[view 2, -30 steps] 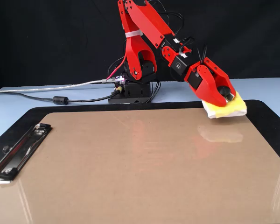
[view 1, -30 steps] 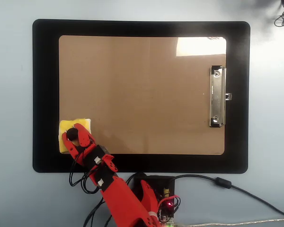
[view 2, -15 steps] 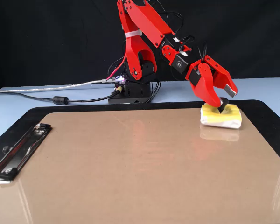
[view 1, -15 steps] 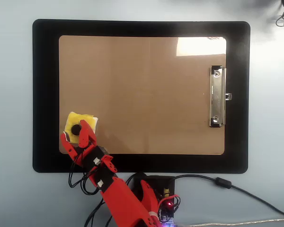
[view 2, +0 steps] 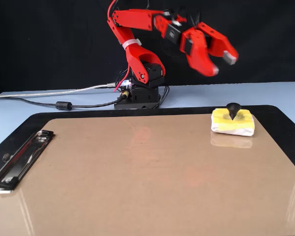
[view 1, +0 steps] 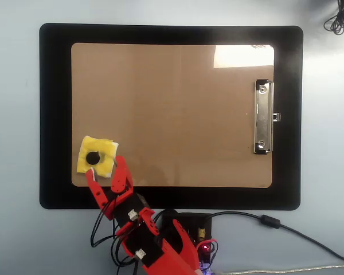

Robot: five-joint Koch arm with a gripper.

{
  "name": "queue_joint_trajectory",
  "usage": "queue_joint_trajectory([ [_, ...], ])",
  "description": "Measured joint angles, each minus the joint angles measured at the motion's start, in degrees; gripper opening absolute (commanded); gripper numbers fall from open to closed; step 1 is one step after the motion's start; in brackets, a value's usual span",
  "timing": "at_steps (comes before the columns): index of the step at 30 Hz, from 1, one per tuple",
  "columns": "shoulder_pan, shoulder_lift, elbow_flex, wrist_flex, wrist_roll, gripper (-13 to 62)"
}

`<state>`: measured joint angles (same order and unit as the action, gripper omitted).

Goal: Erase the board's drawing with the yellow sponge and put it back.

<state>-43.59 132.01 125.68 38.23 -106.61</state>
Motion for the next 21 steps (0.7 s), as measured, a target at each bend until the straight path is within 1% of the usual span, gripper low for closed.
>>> queue_joint_trajectory([
  [2, 6.94, 0.0, -5.45, 13.27, 2.02, 33.5],
  [3, 10.81, 0.0, -8.35, 21.53, 6.06, 33.5],
  [4, 13.27, 0.0, -8.88, 25.84, 9.32, 33.6],
  [6, 19.25, 0.09, -8.96, 32.78, 16.96, 33.6],
  [8, 28.83, 0.0, -8.96, 37.0, 25.05, 33.5],
  [10, 34.63, 0.09, -6.24, 37.44, 29.0, 33.5],
  [13, 37.88, 0.09, 3.16, 37.44, 31.03, 33.5],
  [18, 39.46, 0.09, 6.42, 38.41, 31.29, 33.7],
  [21, 42.89, 0.09, 7.29, 41.31, 31.11, 33.6],
])
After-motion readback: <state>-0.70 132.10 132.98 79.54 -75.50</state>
